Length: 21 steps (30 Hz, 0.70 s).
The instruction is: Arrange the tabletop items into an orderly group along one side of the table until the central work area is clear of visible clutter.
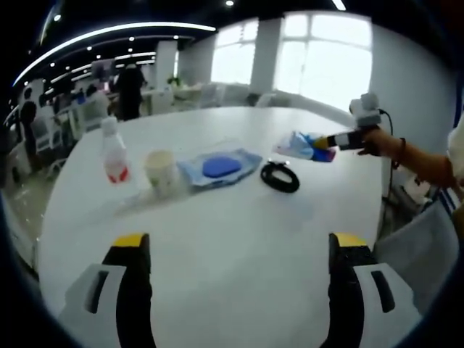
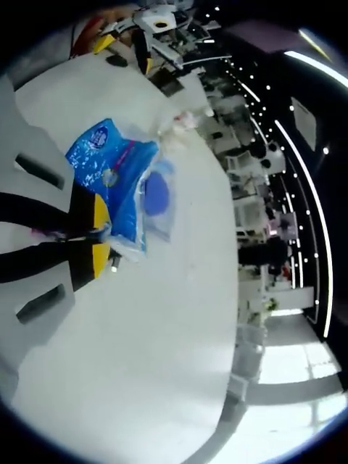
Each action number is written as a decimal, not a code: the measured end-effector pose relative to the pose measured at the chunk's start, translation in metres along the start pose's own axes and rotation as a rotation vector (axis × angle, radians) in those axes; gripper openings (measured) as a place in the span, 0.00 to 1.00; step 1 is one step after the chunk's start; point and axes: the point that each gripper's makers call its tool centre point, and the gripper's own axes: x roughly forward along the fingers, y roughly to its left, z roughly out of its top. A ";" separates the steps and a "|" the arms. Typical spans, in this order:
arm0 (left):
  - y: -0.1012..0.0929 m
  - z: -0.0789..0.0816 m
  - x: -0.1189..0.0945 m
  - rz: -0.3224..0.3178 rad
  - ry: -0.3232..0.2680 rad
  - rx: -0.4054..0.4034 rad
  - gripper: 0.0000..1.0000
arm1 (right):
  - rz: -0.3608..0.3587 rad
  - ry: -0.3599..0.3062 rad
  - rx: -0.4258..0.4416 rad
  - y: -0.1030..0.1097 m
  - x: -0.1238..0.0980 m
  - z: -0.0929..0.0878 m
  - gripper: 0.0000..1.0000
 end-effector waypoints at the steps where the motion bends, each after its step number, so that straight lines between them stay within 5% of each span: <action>1: 0.000 -0.001 0.000 -0.001 0.003 -0.001 0.99 | -0.004 0.000 -0.003 -0.004 0.001 0.003 0.03; 21: 0.006 -0.019 0.007 0.001 0.066 -0.022 0.99 | -0.057 -0.009 -0.017 -0.045 0.036 0.024 0.03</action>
